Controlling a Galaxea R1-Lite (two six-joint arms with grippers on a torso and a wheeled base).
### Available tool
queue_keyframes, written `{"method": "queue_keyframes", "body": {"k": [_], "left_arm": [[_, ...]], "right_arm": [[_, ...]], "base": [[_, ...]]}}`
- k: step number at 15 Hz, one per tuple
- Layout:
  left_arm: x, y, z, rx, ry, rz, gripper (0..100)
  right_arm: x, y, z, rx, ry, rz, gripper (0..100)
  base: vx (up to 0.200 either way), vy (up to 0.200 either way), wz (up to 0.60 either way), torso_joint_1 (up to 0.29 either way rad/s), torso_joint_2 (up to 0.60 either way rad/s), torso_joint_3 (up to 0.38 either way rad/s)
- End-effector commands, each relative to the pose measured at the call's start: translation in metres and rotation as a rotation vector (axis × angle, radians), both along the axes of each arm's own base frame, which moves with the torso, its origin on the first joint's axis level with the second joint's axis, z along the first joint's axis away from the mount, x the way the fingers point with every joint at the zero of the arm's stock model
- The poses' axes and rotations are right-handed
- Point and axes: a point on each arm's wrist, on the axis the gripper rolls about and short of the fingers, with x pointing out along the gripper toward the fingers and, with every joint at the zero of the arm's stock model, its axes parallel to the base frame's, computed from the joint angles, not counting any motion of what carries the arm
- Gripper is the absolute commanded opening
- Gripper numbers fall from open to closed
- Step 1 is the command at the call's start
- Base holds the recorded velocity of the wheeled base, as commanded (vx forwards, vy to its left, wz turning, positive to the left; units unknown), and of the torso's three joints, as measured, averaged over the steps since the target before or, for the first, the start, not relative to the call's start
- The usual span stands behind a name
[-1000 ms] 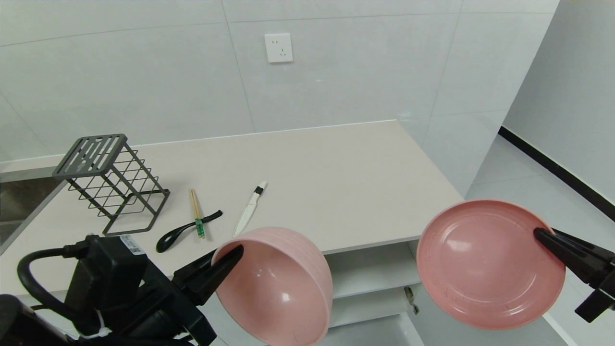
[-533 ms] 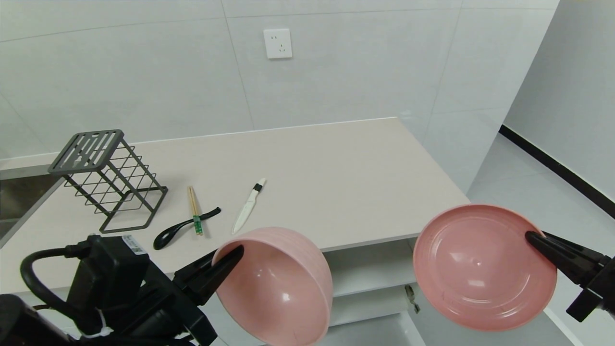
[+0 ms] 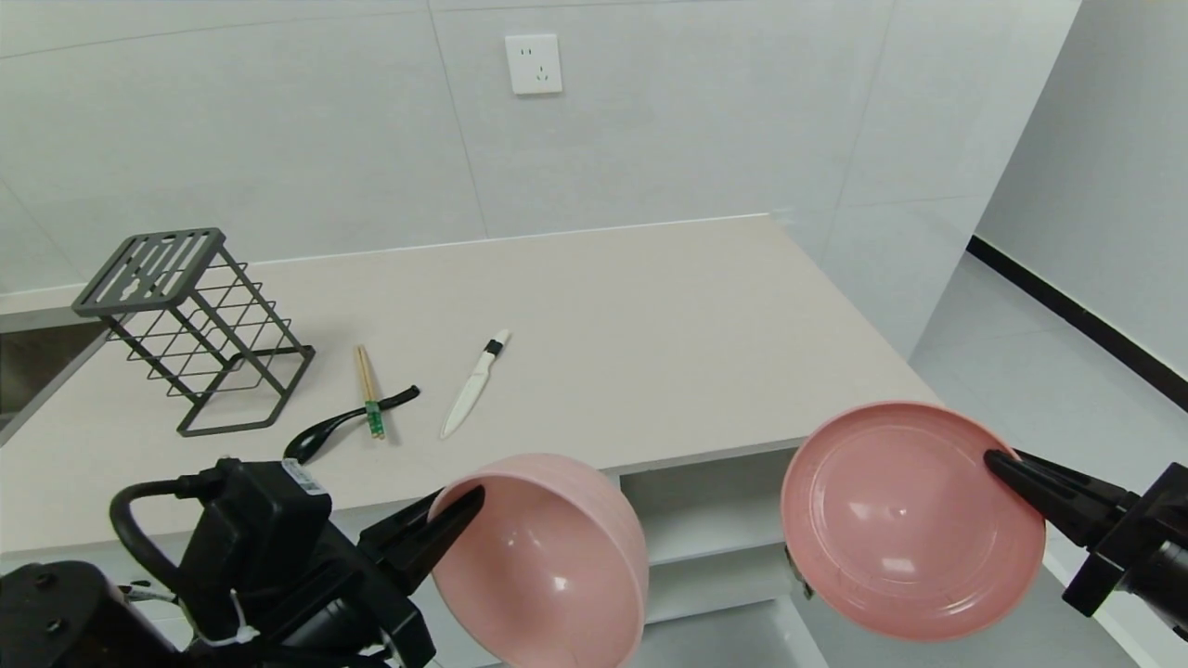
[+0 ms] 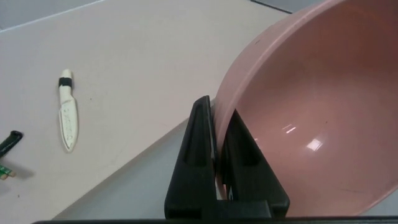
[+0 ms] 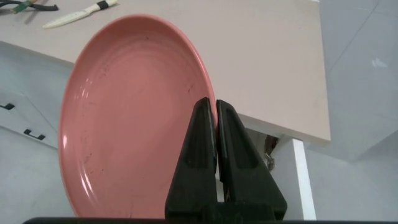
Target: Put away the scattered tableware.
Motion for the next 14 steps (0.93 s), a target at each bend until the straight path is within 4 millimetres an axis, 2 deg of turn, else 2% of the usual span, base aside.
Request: {"method": "queue_keyframes", "body": {"k": [1, 5, 8, 14], "left_arm": [[0.001, -0.002, -0.003, 0.010, 0.012, -0.003, 0], [-0.006, -0.012, -0.004, 0.015, 0.014, -0.074, 0], [-0.008, -0.024, -0.015, 0.066, 0.052, -0.128, 0], [-0.008, -0.022, -0.013, 0.067, 0.034, -0.118, 0]], "right_arm": [[0.006, 0.004, -0.007, -0.009, 0.035, 0.017, 0], [0.024, 0.018, -0.019, -0.011, 0.048, 0.066, 0], [0.030, 0.026, -0.030, -0.023, 0.100, 0.098, 0], [0.030, 0.026, -0.030, -0.024, 0.102, 0.099, 0]], "base": [[0.000, 0.000, 0.00, -0.100, 0.20, 0.100], [0.000, 0.000, 0.00, -0.094, 0.20, 0.099], [0.000, 0.000, 0.00, -0.137, 0.26, 0.128], [0.000, 0.000, 0.00, -0.146, 0.29, 0.142]]}}
